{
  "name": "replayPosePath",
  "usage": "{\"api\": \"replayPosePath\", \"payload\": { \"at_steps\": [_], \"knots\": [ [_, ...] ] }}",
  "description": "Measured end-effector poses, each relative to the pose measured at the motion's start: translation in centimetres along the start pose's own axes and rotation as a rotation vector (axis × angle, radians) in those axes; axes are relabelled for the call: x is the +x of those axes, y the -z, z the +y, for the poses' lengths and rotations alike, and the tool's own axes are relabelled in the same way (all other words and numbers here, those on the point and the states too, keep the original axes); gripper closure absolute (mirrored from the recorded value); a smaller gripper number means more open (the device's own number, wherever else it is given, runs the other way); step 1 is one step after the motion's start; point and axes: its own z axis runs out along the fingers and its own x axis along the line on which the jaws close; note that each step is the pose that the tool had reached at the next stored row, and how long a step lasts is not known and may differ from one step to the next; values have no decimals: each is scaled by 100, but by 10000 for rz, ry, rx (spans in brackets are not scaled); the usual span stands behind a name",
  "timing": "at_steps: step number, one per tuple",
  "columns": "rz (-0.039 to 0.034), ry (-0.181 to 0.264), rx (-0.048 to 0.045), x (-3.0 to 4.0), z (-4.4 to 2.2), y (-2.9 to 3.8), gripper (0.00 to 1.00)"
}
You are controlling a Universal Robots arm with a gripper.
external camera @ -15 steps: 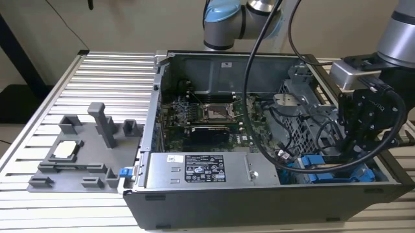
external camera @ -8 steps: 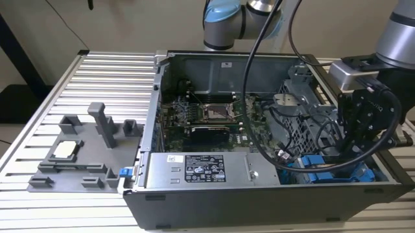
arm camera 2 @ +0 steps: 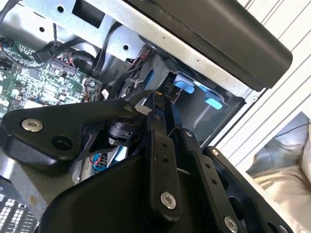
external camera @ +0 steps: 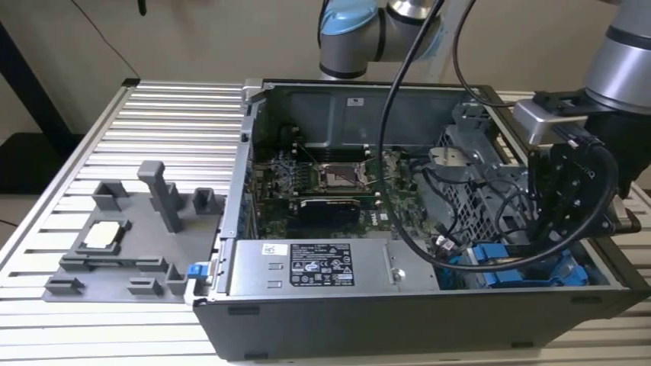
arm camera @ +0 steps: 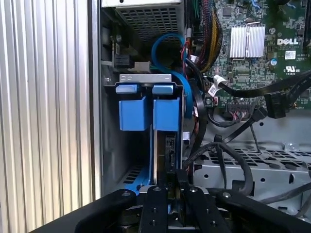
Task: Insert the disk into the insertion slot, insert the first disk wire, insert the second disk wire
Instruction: 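Insert the first disk wire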
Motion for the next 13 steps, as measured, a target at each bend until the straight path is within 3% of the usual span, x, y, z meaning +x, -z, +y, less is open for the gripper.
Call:
{"api": "replayPosePath", "payload": {
  "at_steps": [7, 8, 10, 13],
  "knots": [
    [-20, -1, -2, -2, 1, -13, 80],
    [-16, -1, -2, -1, 1, -7, 73],
    [-15, -2, -2, 6, -2, 48, 73],
    [-10, -2, -2, 26, -6, 183, 73]
  ]
}}
